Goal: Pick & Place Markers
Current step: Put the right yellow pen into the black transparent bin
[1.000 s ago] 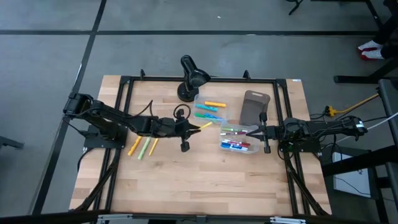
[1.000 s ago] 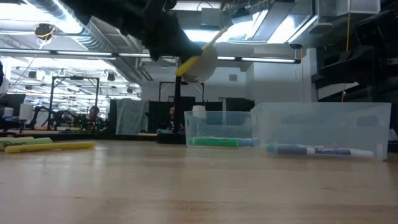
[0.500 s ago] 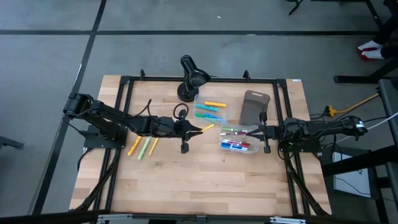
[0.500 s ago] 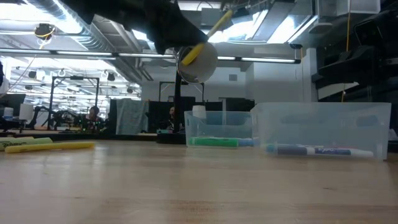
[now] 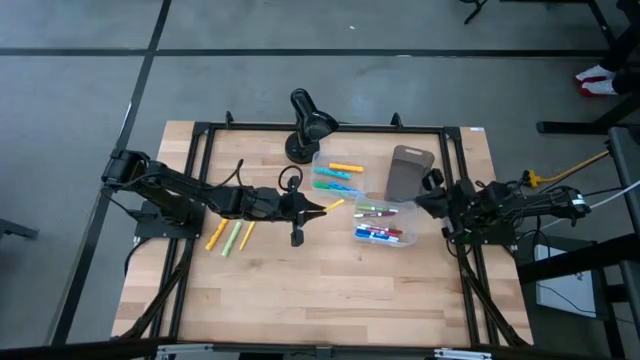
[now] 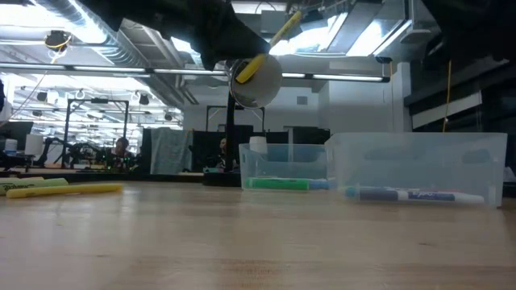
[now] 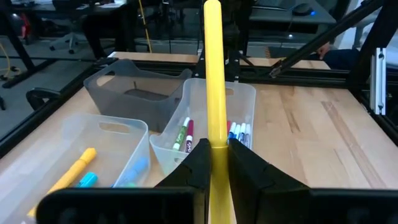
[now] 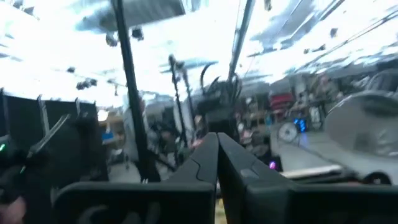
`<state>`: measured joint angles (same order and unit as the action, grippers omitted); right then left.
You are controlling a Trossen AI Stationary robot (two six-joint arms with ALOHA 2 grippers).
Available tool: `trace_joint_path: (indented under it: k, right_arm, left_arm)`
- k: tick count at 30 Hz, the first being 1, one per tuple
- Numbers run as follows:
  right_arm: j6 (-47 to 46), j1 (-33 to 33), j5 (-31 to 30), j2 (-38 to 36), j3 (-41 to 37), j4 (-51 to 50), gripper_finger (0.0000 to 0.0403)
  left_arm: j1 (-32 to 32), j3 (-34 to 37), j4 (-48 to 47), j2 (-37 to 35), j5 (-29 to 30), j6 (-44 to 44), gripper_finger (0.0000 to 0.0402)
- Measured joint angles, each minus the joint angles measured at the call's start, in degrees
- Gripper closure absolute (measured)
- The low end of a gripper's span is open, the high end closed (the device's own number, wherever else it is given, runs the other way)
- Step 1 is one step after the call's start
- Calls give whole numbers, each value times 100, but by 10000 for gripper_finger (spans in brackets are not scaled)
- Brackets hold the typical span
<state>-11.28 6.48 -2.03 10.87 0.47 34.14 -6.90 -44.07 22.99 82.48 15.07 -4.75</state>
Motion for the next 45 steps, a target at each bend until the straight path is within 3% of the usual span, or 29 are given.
trace_joint_path:
  k: [7, 13, 21, 26, 35, 45]
  right_arm:
    - [-336, 0, -894, 175, 0, 263, 395]
    - [-369, 2, -935, 899, 111, 711, 395]
    - [-164, 2, -631, 2513, 1151, 745, 390]
    - [432, 4, -286, 3782, 1925, 673, 342]
    - [696, -9, -646, 5442, 3080, 638, 215]
    - [723, -11, -893, 6568, 3933, 651, 187]
  left_arm:
    - [0, 0, 8, 0, 2, 45, 373]
    - [2, 0, 201, 0, 2, 102, 373]
    - [2, 0, 307, -2, 2, 103, 373]
    - [2, 0, 495, -2, 6, 117, 373]
    - [0, 0, 603, -2, 41, 256, 373]
    - [0, 0, 866, -2, 39, 406, 373]
